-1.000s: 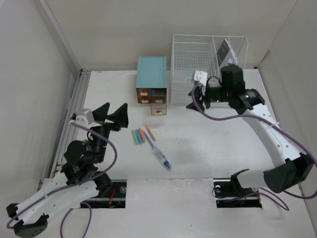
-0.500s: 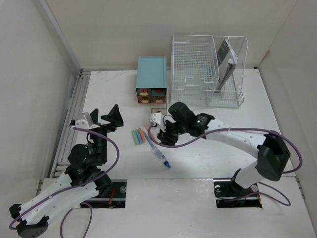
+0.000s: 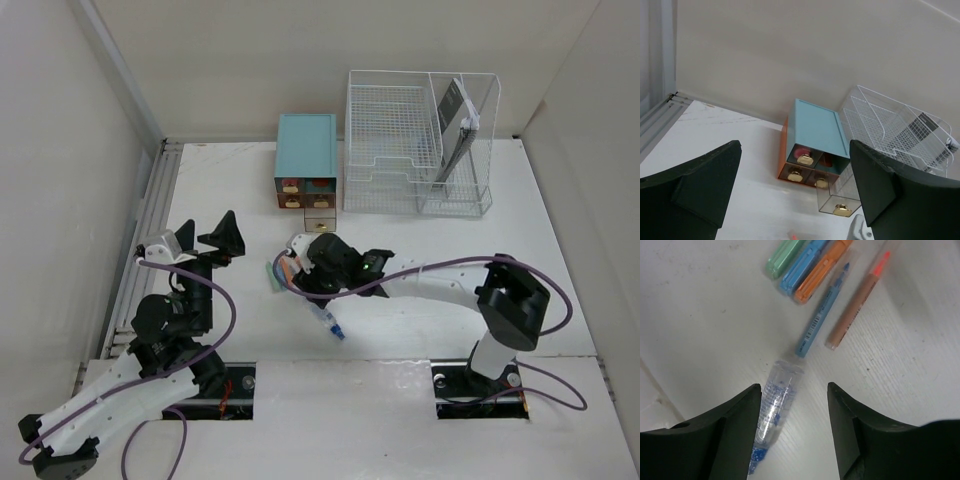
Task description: Organize the desk
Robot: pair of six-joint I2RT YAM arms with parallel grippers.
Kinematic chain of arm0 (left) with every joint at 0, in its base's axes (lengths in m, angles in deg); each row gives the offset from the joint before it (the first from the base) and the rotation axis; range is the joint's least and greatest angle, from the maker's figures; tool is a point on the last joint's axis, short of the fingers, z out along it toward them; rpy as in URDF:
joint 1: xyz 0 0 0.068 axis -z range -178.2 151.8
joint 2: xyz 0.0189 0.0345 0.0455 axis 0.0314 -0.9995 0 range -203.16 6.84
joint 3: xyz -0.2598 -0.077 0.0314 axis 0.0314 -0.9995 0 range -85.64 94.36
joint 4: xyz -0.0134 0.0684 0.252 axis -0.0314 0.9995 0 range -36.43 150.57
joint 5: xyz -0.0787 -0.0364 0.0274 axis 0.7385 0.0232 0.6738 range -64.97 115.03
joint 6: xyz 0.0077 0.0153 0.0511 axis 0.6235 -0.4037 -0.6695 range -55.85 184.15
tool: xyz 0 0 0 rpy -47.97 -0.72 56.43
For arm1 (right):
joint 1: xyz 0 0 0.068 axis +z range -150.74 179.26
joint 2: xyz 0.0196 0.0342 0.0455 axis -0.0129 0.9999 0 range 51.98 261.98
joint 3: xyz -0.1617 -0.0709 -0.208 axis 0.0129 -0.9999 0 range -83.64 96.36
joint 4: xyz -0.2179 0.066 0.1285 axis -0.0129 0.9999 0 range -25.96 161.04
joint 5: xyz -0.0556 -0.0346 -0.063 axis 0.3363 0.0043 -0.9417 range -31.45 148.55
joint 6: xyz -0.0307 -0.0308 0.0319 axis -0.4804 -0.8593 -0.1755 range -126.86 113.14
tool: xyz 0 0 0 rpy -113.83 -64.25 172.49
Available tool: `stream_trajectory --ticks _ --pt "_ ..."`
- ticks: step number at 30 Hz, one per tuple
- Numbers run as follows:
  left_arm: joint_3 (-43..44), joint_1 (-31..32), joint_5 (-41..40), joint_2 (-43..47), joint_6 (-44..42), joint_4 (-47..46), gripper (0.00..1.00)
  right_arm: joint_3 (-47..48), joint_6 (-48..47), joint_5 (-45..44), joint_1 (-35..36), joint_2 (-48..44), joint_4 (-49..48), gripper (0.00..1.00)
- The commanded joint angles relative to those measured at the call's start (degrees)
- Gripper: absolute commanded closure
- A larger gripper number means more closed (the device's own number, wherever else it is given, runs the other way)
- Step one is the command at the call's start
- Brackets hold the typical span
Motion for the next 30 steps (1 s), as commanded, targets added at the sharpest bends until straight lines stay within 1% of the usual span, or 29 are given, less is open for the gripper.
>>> stream_trajectory --ticks 1,2,8,14,19,26,30 --pt "0.3 -0.1 -0.4 0.8 -0.9 -2.6 0.12 1.3 7.6 -6.5 0.9 3.5 -2.1 0.39" --pt "0.3 -0.1 -0.9 0.8 -1.4 -2.6 0.12 1.9 8.3 -6.5 0.9 4.3 -1.2 0.37" --pt "0.3 -0.1 -0.9 0.8 -1.4 -2.6 0.12 3.1 10.6 -7.1 1.5 7.4 0.4 0.37" --pt "0.3 -0.1 -1.4 0.8 -2.0 -3.1 0.12 2.6 11.1 -4.2 1.5 7.9 1.2 0.37" --pt "-0.2 -0.1 -1.4 0.8 -2.5 -3.7 0.12 2.6 11.1 -3.1 2.0 8.4 2.1 0.45" --pt "-0.2 -0.1 -2.0 0.8 -2.5 -3.7 0.12 1.3 11.1 -1.9 2.5 7.9 2.7 0.45" --pt "-0.2 -0.1 -2.0 0.8 -2.5 -3.7 0.12 1.9 11.1 0.7 2.5 9.0 3.7 0.46"
